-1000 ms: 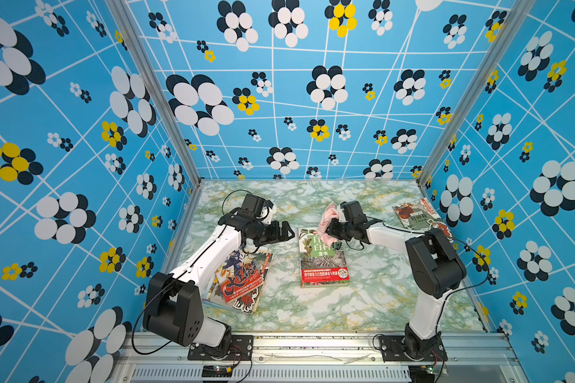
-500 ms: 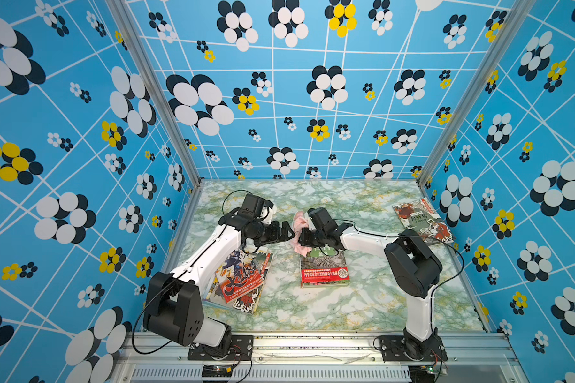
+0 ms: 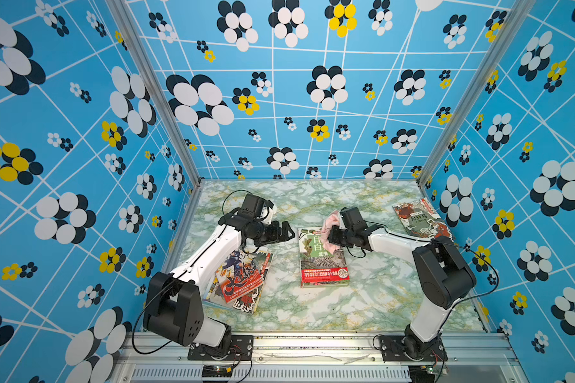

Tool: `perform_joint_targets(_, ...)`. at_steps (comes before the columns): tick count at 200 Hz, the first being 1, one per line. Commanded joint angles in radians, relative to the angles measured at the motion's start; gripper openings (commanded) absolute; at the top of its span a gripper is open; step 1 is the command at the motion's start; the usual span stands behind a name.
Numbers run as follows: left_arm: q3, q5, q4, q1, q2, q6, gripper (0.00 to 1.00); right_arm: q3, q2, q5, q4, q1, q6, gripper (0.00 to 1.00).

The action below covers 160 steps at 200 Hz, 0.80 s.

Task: Wipe the cover of the book
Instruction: Wipe the dirt from the cover of the book.

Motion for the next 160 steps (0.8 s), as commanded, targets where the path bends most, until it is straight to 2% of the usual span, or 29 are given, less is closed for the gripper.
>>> perform_joint_targets(1, -0.014, 0.013, -0.004, 0.003, 0.011, 0.01, 0.99, 0.061, 0.115, -0.021, -0.115, 0.154, -0.016, 0.0)
perform_joint_targets(13, -0.014, 0.013, -0.005, 0.001, 0.012, 0.011, 0.99, 0.095, 0.148, -0.043, -0.11, 0.191, -0.006, 0.0)
perform_joint_targets(30, -0.013, 0.011, -0.005, -0.003, 0.013, 0.011, 0.99, 0.067, 0.144, -0.041, -0.091, 0.183, 0.009, 0.0)
perform_joint_targets(75, -0.01, 0.017, -0.006, -0.005, 0.012, 0.011, 0.99, -0.158, -0.024, 0.034, -0.124, -0.017, 0.005, 0.0)
perform_joint_targets(97, -0.012, 0.018, -0.003, -0.005, 0.011, 0.009, 0.99, -0.212, -0.085, 0.078, -0.132, -0.038, 0.006, 0.0)
perform_joint_targets(114, -0.012, 0.021, -0.003, -0.005, 0.012, 0.008, 0.99, -0.208, -0.075, 0.06, -0.104, -0.006, 0.038, 0.0)
perform_joint_targets(160, -0.016, 0.022, -0.001, -0.009, 0.016, 0.007, 0.99, -0.01, 0.097, -0.015, -0.067, 0.227, 0.082, 0.0)
